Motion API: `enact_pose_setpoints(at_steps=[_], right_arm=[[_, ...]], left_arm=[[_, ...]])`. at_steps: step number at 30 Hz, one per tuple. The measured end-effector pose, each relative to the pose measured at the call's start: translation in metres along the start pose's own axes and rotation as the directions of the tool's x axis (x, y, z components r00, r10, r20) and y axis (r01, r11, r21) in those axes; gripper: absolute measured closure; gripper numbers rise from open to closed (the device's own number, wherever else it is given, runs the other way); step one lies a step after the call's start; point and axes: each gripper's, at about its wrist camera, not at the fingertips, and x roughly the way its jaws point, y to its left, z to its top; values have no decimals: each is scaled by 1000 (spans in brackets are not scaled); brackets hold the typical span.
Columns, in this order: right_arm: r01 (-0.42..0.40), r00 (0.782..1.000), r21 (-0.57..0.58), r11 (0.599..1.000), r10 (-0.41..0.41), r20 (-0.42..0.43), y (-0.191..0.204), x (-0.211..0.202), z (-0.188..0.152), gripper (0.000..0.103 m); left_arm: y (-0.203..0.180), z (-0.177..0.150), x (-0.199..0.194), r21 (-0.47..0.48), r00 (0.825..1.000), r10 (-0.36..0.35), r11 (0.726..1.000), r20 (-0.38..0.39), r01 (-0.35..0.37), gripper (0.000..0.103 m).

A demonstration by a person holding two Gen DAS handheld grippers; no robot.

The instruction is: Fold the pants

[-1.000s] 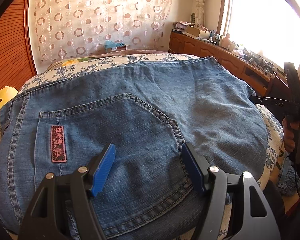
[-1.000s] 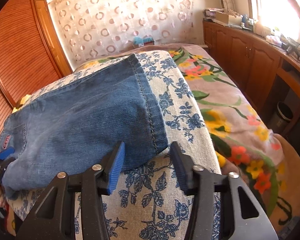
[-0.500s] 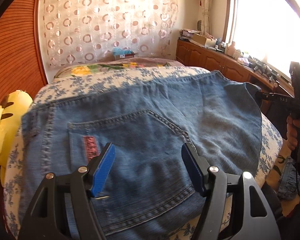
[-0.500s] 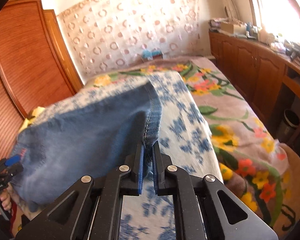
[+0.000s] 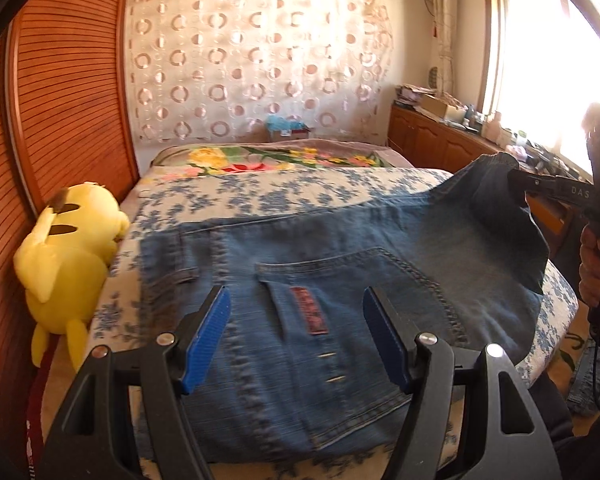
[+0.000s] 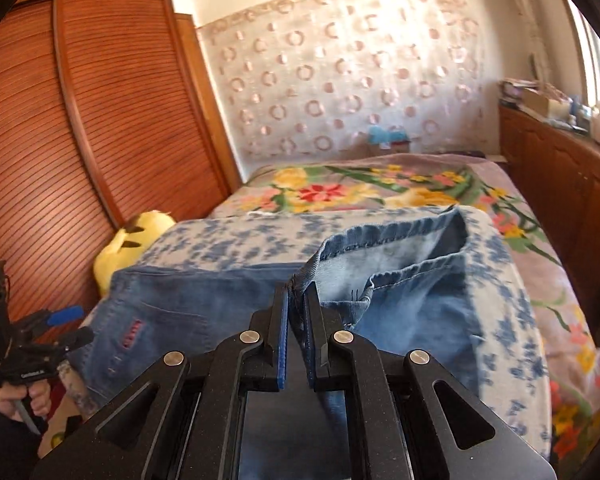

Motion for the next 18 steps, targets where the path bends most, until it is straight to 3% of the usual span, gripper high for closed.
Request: enact_pose_setpoints(at_steps=[8,13,18], right_arm=[[-154,987,-83,985,150,-55,79,32,3,100],[-267,961,-122,956,255,-108,131,50,-2,100],[-307,946,-155,939,284,-154,154,56,-16,99]], left_arm=[[39,-4,-12,-52,999,51,997,19,-50,34],[63,-7,-22,-91,996,89,992,25,-87,34],[70,-10,-26,-100,995,102,990,23,-99,34]])
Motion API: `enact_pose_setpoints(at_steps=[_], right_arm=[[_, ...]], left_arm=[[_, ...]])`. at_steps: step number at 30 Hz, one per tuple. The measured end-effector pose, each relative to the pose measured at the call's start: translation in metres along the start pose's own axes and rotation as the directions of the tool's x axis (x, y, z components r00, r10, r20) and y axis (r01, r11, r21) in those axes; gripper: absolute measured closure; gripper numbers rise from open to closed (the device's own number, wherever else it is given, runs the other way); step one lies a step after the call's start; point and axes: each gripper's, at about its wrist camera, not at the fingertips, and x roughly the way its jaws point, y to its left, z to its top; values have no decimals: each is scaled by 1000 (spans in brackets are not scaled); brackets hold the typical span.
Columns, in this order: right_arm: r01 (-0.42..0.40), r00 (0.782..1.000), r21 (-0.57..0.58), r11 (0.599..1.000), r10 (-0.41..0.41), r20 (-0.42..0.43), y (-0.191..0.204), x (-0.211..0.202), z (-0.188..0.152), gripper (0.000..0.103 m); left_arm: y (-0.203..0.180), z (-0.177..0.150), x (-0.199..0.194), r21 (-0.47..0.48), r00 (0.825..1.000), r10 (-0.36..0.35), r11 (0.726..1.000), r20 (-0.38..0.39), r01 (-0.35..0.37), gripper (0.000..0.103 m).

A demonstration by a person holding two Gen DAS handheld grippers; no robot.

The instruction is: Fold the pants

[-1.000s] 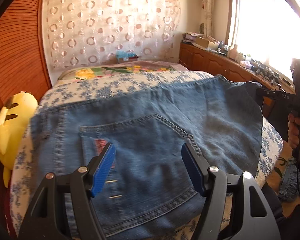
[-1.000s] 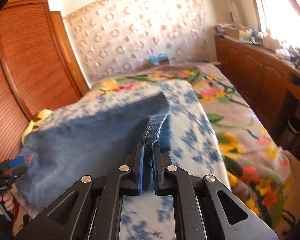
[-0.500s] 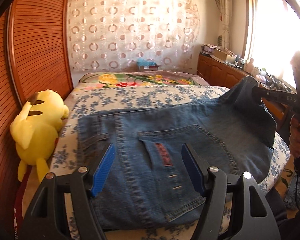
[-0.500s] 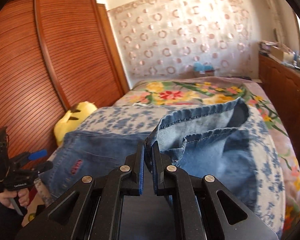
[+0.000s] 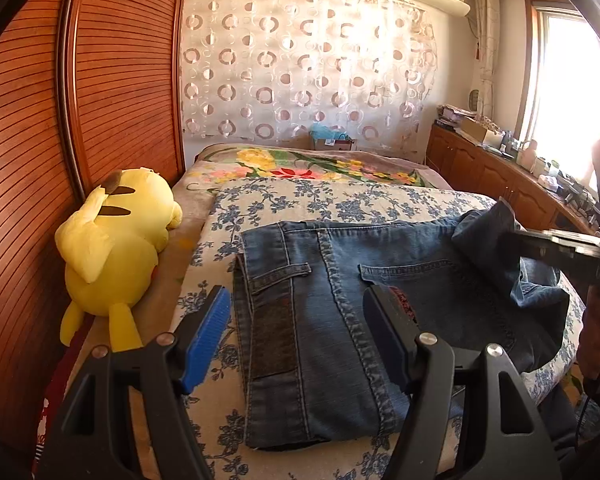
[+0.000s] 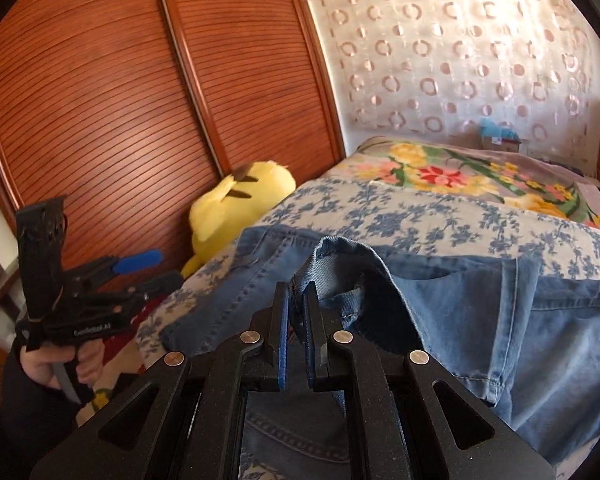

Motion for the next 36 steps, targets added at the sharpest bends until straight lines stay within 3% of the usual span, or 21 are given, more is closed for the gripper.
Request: enact_pose_setpoints(at_steps=[6,9,16,27,36], right_arm=[[16,998,-13,1000,-17,-61,-4,2,-16,87],[29,998,-17,999,-30,-46,-10,-13,-20,72],[127,991,-6,992,-127,-31,-42,-39,-31,70],[218,973,46,975,-213,-92,-84,-27,-46,64],[257,956,44,965,-247,-161,-100,-1,-51,64]], left_arm=[[-7,-2,5,5,1000,-21,1000,-11,21,34],[-19,-3,9,22,999,-37,999,-22,38,34],[-55,-5,24,73,994,-92,993,-59,97,34],[-90,-13,53,118,978,-157,978,-140,174,34],[-101,-16,69,148,972,-160,971,-172,186,60]])
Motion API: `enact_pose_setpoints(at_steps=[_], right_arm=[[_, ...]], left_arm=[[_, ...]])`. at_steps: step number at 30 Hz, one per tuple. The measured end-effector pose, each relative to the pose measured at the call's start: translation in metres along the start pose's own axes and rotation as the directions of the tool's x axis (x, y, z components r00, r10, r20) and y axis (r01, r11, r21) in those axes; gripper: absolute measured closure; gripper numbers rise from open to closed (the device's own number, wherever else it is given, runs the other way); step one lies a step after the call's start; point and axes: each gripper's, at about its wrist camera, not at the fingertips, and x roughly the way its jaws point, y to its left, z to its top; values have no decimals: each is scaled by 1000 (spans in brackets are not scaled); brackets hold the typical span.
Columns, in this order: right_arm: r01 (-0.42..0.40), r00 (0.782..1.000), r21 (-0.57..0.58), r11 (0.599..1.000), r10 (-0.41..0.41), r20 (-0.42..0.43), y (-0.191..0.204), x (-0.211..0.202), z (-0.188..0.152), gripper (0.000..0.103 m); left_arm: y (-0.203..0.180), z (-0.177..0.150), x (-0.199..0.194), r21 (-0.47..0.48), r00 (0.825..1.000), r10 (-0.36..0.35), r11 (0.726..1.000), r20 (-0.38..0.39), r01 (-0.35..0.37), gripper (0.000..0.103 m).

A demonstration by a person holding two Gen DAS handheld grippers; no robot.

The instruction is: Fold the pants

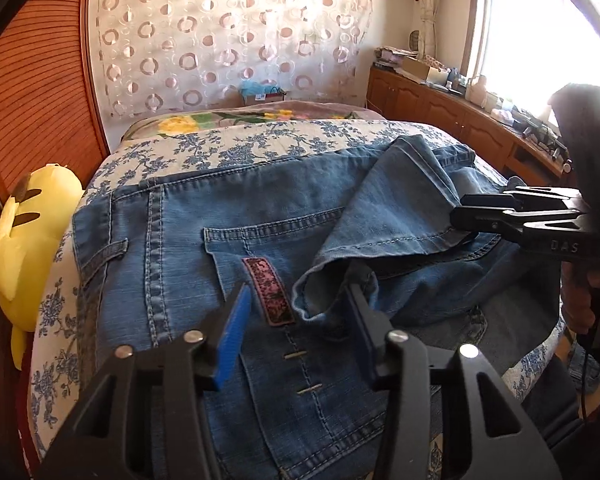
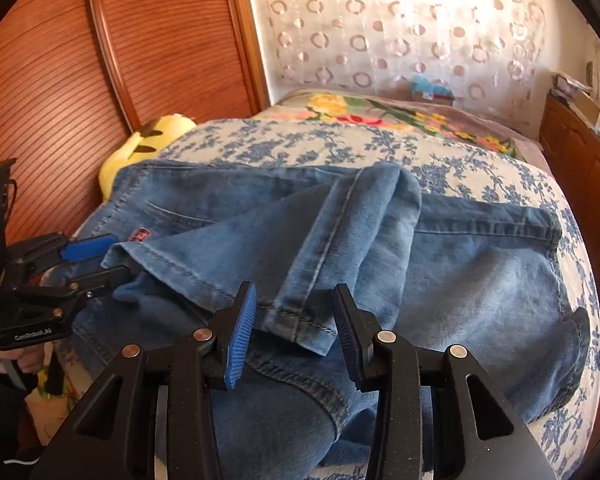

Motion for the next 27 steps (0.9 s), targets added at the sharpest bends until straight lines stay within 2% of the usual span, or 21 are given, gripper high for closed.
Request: enact_pose_setpoints(at_steps=[2,7,8,9,10,12,14,22,27], right_arm=[[12,1000,2,1000,-11,-11,-3,3,0,64],[18,1000,9,1000,-17,-26,-7,7,-4,64],[12,1000,7,1000,-12,-25,-7,7,-4,64],[3,1000,4,1000,-2,-25,-7,8,-4,69],[-6,1000,3,1000,6,-24,-7,8,-4,80],[-30,999,-5,1000,30,-25,-6,8,-3,88],[-49,999,-18,999,49,-3,-5,2,-1,99],[-97,992,-49,994,100,80,10,-28,27,100],[-125,984,-81,989,134,115,27,-36,45,100]], left_arm=[[-1,-1,-2,8,1000,-2,1000,11,2,62],[-7,-2,-4,23,999,-30,999,15,30,83],[-9,-2,-5,25,999,-36,999,16,35,84],[-10,-2,-5,27,999,-42,999,18,41,87],[-10,-1,-6,27,999,-48,999,20,47,92],[-11,0,-9,27,998,-60,998,25,59,98],[-12,2,-14,31,997,-71,997,39,70,99],[-11,5,-56,24,988,-100,995,121,98,101],[0,1,-78,7,984,-90,996,151,90,101]])
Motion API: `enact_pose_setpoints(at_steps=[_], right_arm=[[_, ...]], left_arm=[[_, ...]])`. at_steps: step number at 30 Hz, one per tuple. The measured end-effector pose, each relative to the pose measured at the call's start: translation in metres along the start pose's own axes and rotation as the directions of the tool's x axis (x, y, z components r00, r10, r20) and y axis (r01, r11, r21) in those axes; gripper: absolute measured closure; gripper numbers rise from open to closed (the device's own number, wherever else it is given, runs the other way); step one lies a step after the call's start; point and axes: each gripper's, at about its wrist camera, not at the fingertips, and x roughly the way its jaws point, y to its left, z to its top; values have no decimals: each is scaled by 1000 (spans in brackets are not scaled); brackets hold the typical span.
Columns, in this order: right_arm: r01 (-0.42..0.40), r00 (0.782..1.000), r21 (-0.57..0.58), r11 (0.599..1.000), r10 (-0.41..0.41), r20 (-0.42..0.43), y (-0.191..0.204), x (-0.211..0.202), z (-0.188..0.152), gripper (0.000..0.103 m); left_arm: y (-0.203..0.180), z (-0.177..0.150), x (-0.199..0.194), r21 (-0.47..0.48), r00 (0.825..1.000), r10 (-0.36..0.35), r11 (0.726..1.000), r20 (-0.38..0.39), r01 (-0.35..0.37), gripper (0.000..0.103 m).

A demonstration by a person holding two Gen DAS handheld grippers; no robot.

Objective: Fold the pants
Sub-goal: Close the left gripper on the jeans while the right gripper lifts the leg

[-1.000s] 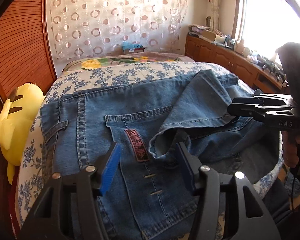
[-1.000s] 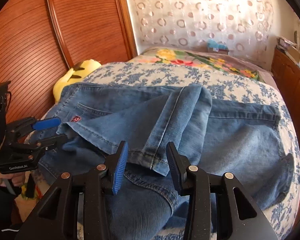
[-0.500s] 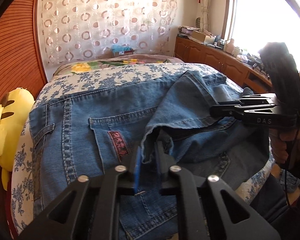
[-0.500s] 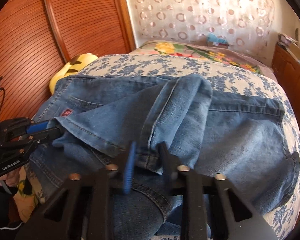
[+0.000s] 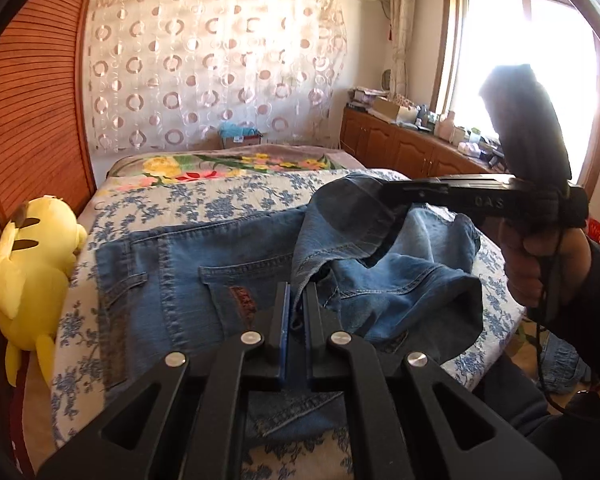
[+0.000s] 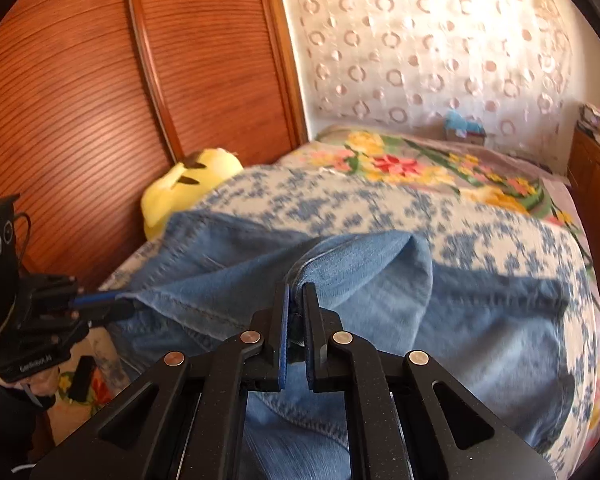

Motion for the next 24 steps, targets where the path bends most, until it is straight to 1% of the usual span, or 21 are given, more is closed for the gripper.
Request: enact_pose_setpoints(at_steps=[5,10,14,17,24], right_arm=[[-58,998,-39,998,60,32,27,5,27,100],[-104,993,-103,989,108,38,64,23,51,100],[-136,990,-119,984,138,12,88,49,63,100],[-156,988,-127,980,156,-3,102,67,71,100],[-158,987,-181,971,152,-49,133,105,86,100]], left_arm=[[17,-14,-24,-43,999,30,999,19,-29,101],[43,-28,-35,-90,997,77,993,11,-76,101],[58,-38,-43,-125,995,101,987,6,-100,101],[67,-47,-43,-144,993,114,983,-13,-114,101],[75,-60,-38,-160,992,118,979,-50,-125,101]])
